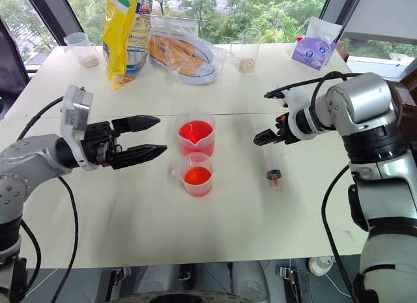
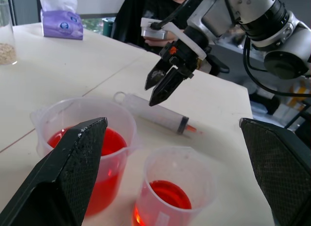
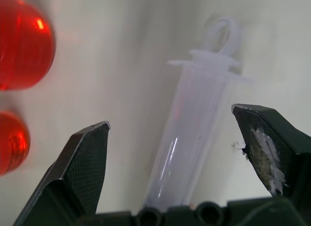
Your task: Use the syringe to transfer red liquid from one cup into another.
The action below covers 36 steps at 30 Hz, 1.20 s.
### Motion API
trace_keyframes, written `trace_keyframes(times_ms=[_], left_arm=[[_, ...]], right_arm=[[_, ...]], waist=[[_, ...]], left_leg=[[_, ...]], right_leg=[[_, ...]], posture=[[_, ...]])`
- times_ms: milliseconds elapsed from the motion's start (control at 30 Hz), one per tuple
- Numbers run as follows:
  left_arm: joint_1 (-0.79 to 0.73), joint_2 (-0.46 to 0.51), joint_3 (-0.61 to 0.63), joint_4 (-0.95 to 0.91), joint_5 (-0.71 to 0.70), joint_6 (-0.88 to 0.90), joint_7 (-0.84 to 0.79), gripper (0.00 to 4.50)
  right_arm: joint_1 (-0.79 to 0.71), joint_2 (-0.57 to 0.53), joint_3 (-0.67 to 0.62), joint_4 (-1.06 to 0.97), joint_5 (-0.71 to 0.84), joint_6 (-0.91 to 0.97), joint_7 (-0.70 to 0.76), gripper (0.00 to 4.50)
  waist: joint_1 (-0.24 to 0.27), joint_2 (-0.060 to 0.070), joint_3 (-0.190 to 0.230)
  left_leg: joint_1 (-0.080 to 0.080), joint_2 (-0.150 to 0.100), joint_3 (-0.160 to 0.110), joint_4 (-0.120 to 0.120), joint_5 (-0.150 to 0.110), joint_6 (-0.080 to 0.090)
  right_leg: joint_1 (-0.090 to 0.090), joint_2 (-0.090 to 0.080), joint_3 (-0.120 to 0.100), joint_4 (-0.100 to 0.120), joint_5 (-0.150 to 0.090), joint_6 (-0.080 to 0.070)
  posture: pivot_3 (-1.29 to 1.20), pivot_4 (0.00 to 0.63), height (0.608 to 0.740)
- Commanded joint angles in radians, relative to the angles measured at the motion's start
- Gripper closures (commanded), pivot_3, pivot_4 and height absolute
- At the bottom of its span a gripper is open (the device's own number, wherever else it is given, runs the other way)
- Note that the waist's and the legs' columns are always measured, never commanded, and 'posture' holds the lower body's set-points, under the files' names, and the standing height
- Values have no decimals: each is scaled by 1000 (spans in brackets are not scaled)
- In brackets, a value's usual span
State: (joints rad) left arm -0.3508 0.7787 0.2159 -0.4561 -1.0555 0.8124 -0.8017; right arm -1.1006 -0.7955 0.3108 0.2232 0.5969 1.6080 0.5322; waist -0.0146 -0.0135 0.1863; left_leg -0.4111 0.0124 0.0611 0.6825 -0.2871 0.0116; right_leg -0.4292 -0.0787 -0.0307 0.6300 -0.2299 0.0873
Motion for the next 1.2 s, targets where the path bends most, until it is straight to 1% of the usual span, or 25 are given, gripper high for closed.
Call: trace_keyframes(times_ms=[33, 267, 433, 467, 533, 633, 667, 700, 800, 933, 967, 1000, 1033, 1100, 1200], left_arm=[[25, -9, 27, -45, 4, -28, 15, 0], [55, -6, 52, -59, 10, -45, 29, 0], [62, -2, 62, -66, 14, -47, 31, 0], [64, -1, 65, -69, 15, -47, 32, 0], [66, 0, 69, -71, 15, -46, 33, 0], [69, 5, 72, -72, 16, -48, 30, 0], [69, 7, 73, -71, 17, -49, 28, 0], [66, 9, 73, -68, 18, -48, 26, 0], [53, 21, 75, -51, 19, -49, 15, 0], [22, 43, 82, -17, 15, -48, -5, 0], [7, 48, 84, -3, 12, -46, -10, 0], [-10, 55, 86, 13, 10, -44, -16, 0], [-30, 59, 85, 29, 9, -41, -21, 0], [-54, 69, 83, 54, 13, -39, -35, 0], [-93, 80, 71, 86, 20, -35, -60, 0]], right_arm=[[-54, 33, 31, 81, -60, -6, 3, 106], [-78, 120, 128, 293, -166, -118, 69, 106], [-74, 156, 153, 352, -226, -163, 109, 106], [-67, 159, 157, 357, -238, -171, 115, 338], [-60, 165, 161, 365, -258, -183, 129, 954], [-56, 174, 163, 361, -278, -181, 148, 2516], [-54, 177, 161, 357, -283, -178, 151, 2944], [-53, 179, 158, 352, -287, -174, 153, 3080], [-46, 178, 127, 320, -291, -155, 148, 3080], [-30, 163, 33, 196, -285, -151, 126, 3080], [-36, 160, -21, 150, -268, -150, 128, 3080], [-35, 147, -59, 83, -259, -193, 138, 3080], [-45, 145, -123, 38, -235, -218, 146, 3080], [-74, 146, -210, -10, -202, -226, 153, 3080], [-70, 200, -356, -114, -145, -358, 143, 3080]], waist=[[0, 0, 0], [2, 0, 0], [0, 0, 0], [0, 0, 0], [-1, 0, 0], [-2, 0, 0], [-3, -1, 0], [-4, -1, -1], [-4, 0, -1], [-1, 0, 0], [-1, 0, 0], [-1, 1, 0], [-1, 1, 0], [1, 1, 1], [1, 1, 0]], left_leg=[[0, 0, 0, 0, 0, 0], [0, 0, 0, 0, 0, 0], [0, 0, 0, 0, 0, 0], [0, 0, 0, 0, 0, 0], [1, 0, 0, 0, 0, 0], [1, 0, 0, 0, 0, 0], [1, 0, 0, 0, 0, 0], [1, 0, 0, 0, 0, 0], [1, 1, 0, 0, 0, 0], [1, 1, 0, 0, 0, 0], [1, 1, 0, 0, 0, 0], [1, 1, 0, 0, 0, 0], [0, 1, 0, 0, 0, 0], [-1, 1, 0, 0, 0, 0], [-1, 1, 0, -1, 0, 0]], right_leg=[[0, 0, 0, 0, 0, 0], [0, 0, 0, 0, 0, 0], [0, 0, 0, 0, 0, 0], [0, 0, 0, 0, 0, 0], [1, 0, 0, 0, 0, 0], [1, 0, 0, 0, 0, 0], [1, 0, 0, 0, 0, 0], [1, 1, 0, 0, 0, 0], [1, 1, 0, 0, 0, 0], [1, 1, 0, 0, 0, 0], [0, 1, 0, 0, 0, 0], [0, 1, 0, 0, 0, 0], [-1, 1, 0, 0, 0, 0], [-1, 1, 0, 1, 0, 1], [-1, 1, -1, 0, 0, 1]], posture=[[0, 150, 740], [0, 150, 740], [0, 150, 740], [0, 150, 740], [0, 150, 740], [0, 150, 740], [0, 150, 740], [0, 150, 740], [0, 150, 740], [0, 150, 740], [0, 150, 740], [0, 150, 740], [0, 150, 740], [0, 150, 740], [0, 150, 740]])
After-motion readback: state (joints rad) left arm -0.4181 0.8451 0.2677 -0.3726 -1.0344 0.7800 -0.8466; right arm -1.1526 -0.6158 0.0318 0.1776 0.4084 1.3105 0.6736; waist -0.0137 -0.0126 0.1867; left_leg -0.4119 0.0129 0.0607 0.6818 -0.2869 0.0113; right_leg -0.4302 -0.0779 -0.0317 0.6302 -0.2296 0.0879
